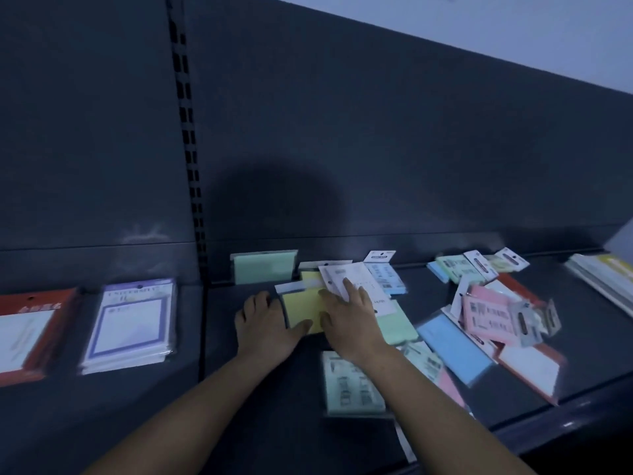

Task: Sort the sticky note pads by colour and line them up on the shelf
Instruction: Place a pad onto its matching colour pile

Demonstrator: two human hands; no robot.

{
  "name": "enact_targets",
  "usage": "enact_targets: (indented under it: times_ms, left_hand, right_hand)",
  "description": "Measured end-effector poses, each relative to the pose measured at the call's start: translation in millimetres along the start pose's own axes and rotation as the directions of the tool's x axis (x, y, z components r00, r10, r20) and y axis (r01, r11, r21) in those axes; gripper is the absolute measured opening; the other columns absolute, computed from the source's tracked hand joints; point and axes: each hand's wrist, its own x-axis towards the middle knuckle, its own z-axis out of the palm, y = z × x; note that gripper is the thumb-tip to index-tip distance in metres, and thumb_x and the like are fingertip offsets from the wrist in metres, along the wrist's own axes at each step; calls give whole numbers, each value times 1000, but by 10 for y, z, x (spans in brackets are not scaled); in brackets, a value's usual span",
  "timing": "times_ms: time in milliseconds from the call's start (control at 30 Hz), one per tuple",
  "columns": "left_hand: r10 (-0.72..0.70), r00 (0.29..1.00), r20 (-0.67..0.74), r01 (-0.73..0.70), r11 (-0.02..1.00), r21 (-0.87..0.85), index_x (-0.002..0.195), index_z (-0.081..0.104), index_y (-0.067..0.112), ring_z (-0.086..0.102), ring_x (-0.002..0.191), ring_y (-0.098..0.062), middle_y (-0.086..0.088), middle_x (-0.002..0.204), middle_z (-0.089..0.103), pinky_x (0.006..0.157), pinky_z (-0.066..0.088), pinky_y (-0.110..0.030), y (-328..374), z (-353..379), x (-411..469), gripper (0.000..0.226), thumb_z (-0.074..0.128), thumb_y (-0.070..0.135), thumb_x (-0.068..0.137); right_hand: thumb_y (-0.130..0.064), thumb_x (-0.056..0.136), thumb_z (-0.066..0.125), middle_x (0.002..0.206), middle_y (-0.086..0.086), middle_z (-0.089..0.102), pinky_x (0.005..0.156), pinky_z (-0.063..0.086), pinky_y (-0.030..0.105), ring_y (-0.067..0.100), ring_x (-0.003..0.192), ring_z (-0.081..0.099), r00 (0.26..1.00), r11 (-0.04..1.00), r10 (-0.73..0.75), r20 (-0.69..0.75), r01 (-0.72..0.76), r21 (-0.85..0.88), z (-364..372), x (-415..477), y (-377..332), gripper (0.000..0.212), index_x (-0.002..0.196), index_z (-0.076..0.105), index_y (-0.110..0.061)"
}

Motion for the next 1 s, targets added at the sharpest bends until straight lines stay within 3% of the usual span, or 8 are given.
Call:
enact_targets:
  times_ms: [167,400,467,533,633,733,900,1000]
  left_hand:
    - [-218,975,-36,211,968,-138,139,32,18,6,142,-26,-8,151,14,115,7,-41,236,101,155,84,61,63,74]
    - [-353,936,6,333,876,-348,99,57,21,20,135,-28,-6,140,29,112,24,-41,343,99,219,48,82,40,61]
    - [-325,945,-42,289,885,-365,90,61,19,39,125,-25,-1,125,48,105,34,-40,378,48,210,37,81,36,64]
    - [-275,961,19,229,759,-610,93,62,10,59,103,-24,-4,104,65,90,48,-39,446,6,216,29,79,19,71]
    - [-278,958,71,228,587,-777,97,58,5,63,93,-27,-11,96,67,79,51,-35,556,-38,234,23,70,2,78]
    - [-338,930,146,283,403,-871,93,55,7,64,87,-28,-14,95,67,81,52,-41,610,-49,266,16,66,0,82]
    - [-373,909,185,276,208,-938,98,57,12,63,87,-18,-6,99,67,72,51,-27,572,-51,261,7,57,15,92]
    - [-386,901,196,240,68,-968,108,54,8,63,92,-16,-6,106,65,70,55,-22,487,-72,219,16,55,15,93]
  right_hand:
    - [-25,98,32,155,5,24,116,-12,48,29,145,-7,988,978,-152,33,155,-139,47,205,233,53,147,18,-9]
    - [-30,98,30,145,9,40,116,1,50,27,144,11,997,989,68,23,-64,-134,2,362,614,49,142,29,-9]
    - [-30,97,31,138,9,48,115,10,47,27,140,23,994,992,106,23,-104,-70,-10,412,665,45,137,36,-10]
    - [-28,94,35,127,12,55,109,23,44,28,129,36,989,987,144,35,-146,71,-29,475,665,41,131,42,-11]
    - [-23,91,42,127,12,54,102,32,38,29,123,42,978,915,187,89,-206,346,-67,554,636,41,131,44,-14]
    - [-18,89,46,124,10,55,94,40,35,28,114,51,969,784,218,117,-245,571,-60,575,626,42,131,45,-18]
    - [4,83,46,89,-7,58,61,41,14,11,82,56,915,241,396,73,-180,954,-110,582,603,30,100,55,-18]
    - [-4,86,54,90,-1,59,77,48,27,15,82,56,890,8,401,218,-241,970,-153,616,583,22,106,55,-14]
